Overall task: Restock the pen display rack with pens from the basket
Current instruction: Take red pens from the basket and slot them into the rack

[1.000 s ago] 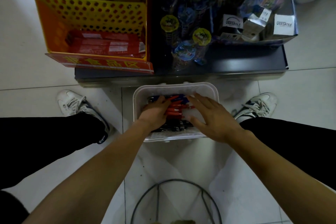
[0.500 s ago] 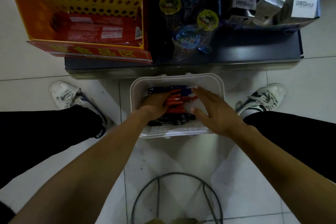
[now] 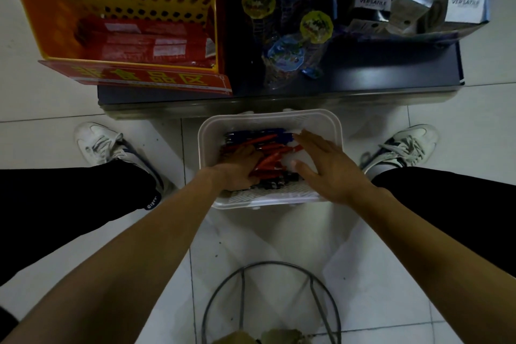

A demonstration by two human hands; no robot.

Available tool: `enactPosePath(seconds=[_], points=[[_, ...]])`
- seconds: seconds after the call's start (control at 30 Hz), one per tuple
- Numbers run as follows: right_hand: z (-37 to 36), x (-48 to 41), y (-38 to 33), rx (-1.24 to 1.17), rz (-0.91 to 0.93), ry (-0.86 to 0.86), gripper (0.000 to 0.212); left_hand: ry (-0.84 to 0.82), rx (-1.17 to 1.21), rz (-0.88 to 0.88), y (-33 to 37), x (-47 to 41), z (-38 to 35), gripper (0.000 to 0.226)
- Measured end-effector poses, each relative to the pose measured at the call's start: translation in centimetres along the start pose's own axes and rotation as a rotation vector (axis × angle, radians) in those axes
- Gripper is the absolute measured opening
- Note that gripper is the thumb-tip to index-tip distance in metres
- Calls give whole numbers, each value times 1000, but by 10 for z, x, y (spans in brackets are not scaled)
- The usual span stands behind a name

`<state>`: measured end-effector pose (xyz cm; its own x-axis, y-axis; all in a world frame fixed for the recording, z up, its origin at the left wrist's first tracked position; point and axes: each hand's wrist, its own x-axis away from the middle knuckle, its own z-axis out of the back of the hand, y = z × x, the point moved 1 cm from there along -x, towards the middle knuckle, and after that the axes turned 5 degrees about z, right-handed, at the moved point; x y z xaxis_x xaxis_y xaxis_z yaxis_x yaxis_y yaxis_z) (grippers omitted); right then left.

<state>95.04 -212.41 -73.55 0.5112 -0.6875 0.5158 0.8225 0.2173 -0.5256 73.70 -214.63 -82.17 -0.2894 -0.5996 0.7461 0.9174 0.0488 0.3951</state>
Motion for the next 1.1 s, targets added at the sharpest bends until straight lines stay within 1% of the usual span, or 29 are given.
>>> enactPosePath(seconds=[0.07,0.13,0.2,0.23,0.33,0.4,0.5,0.63,0.7,0.77,0.83,0.87,0.93,1.03,1.1], points=[[-1,-1,0,5,-2,-2,61,19,27,8,0,-3,0,62],[-1,-2,1,18,-7,-8,61,28,44,10,1,-6,1,51],[-2,-2,1,22,-15,-10,61,24,4,20,5,-9,2,44],[-3,-3,1,23,-17,-9,61,34,-30,21,7,-10,1,46],[-3,-4,0,20,-8,-10,61,79,-148,23,13,-10,1,65],[-2,-3,1,31,-4,-19,61,87,-180,27,19,-10,3,69],[-2,-3,-1,46,-5,-27,61,164,-133,77,24,-14,6,67],[0,-1,-1,11,-11,-23,59,200,5,106,18,-13,9,48],[2,-1,-1,-4,-14,-14,59,212,84,98,15,-8,12,44],[3,-1,-3,-12,-21,-1,59,260,172,92,12,-3,15,45],[3,-1,-3,-14,-29,3,58,345,247,91,11,-1,16,56],[4,-1,-4,-14,-29,3,58,381,250,89,11,-2,15,61],[4,-2,-4,-20,-25,3,57,414,198,85,13,-6,12,62],[4,-3,-4,-34,-22,20,56,401,90,133,13,-11,4,55],[2,-3,-2,-36,-29,20,56,389,118,194,13,-14,1,58]])
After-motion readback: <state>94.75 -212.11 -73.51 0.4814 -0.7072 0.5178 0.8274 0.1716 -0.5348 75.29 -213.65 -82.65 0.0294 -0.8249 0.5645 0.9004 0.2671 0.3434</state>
